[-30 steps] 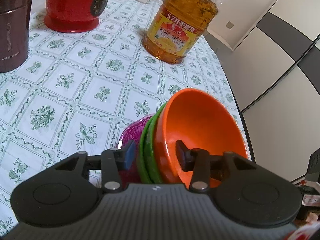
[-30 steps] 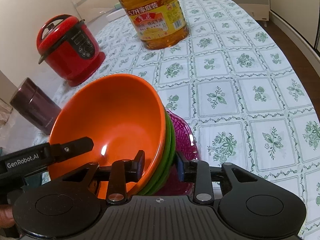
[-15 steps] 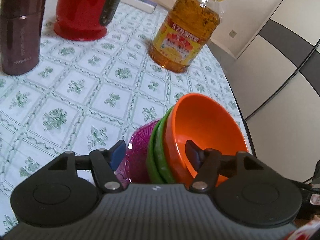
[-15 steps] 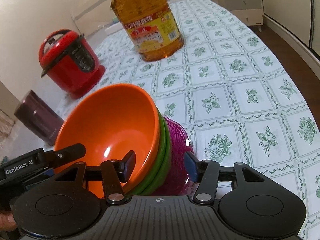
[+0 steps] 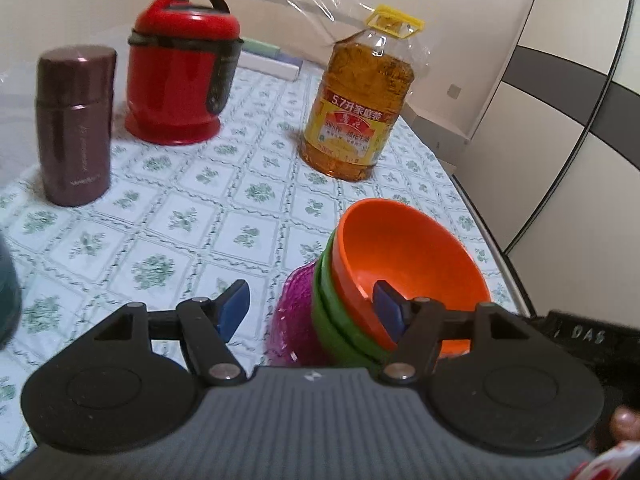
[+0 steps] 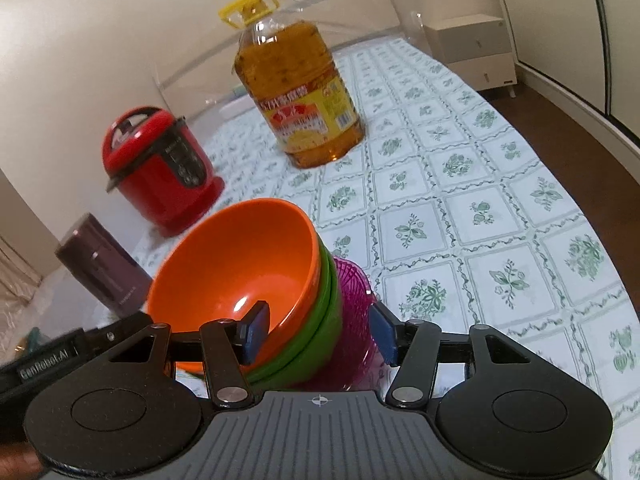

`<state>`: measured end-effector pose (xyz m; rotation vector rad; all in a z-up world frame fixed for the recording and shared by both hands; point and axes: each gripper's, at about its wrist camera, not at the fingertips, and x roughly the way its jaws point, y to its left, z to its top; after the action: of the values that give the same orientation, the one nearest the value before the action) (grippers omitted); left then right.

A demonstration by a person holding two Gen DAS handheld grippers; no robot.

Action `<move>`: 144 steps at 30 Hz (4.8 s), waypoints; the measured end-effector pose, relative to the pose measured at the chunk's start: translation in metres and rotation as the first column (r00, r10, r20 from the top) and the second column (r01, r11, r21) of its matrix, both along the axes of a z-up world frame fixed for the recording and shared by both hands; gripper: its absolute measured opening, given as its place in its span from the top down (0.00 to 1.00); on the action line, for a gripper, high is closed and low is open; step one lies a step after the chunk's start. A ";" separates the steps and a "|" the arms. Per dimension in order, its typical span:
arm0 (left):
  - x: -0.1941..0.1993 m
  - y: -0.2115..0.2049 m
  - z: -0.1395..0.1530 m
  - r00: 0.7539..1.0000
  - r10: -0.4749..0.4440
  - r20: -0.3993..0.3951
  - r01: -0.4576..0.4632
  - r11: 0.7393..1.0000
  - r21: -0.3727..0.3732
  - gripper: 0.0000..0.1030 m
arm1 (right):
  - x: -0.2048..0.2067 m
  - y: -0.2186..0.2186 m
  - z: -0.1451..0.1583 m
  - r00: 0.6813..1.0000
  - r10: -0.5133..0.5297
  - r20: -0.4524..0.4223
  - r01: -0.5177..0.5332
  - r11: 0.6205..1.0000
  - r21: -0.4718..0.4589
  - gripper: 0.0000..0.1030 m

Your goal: Organize plates and bowls

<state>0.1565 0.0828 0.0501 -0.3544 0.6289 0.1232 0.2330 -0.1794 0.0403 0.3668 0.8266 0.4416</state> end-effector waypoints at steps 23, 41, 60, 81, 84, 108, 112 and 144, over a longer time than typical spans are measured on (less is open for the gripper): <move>-0.074 -0.040 -0.016 0.995 -0.059 -0.078 0.062 0.998 0.028 0.37 | -0.091 -0.011 -0.016 1.000 0.020 -0.017 -0.022 0.992 -0.126 0.46; -0.106 -0.055 -0.025 0.986 -0.088 -0.142 0.095 0.995 0.042 0.38 | -0.128 -0.008 -0.021 0.996 0.090 -0.011 -0.090 0.972 -0.215 0.46; -0.120 -0.065 -0.038 0.976 -0.079 -0.204 0.089 0.995 0.042 0.37 | -0.145 -0.007 -0.021 0.994 0.113 -0.004 -0.110 0.963 -0.247 0.46; -0.123 -0.070 -0.037 0.977 -0.098 -0.190 0.115 0.990 0.082 0.37 | -0.155 -0.006 -0.020 0.991 0.132 0.022 -0.122 0.956 -0.267 0.46; -0.123 -0.071 -0.037 0.977 -0.100 -0.190 0.118 0.990 0.084 0.37 | -0.156 -0.005 -0.020 0.991 0.133 0.023 -0.122 0.956 -0.268 0.46; -0.124 -0.072 -0.036 0.975 -0.106 -0.193 0.124 0.989 0.080 0.37 | -0.156 -0.006 -0.020 0.991 0.132 0.025 -0.120 0.956 -0.269 0.46; -0.125 -0.072 -0.037 0.975 -0.108 -0.192 0.125 0.989 0.079 0.37 | -0.156 -0.006 -0.020 0.991 0.132 0.025 -0.120 0.956 -0.269 0.46; -0.125 -0.073 -0.036 0.975 -0.112 -0.190 0.128 0.989 0.075 0.37 | -0.156 -0.007 -0.022 0.991 0.129 0.019 -0.119 0.956 -0.267 0.46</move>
<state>0.0317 0.0100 0.0140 -0.2213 0.8252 0.0676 0.0769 -0.1860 0.0184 0.0576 0.8638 0.4462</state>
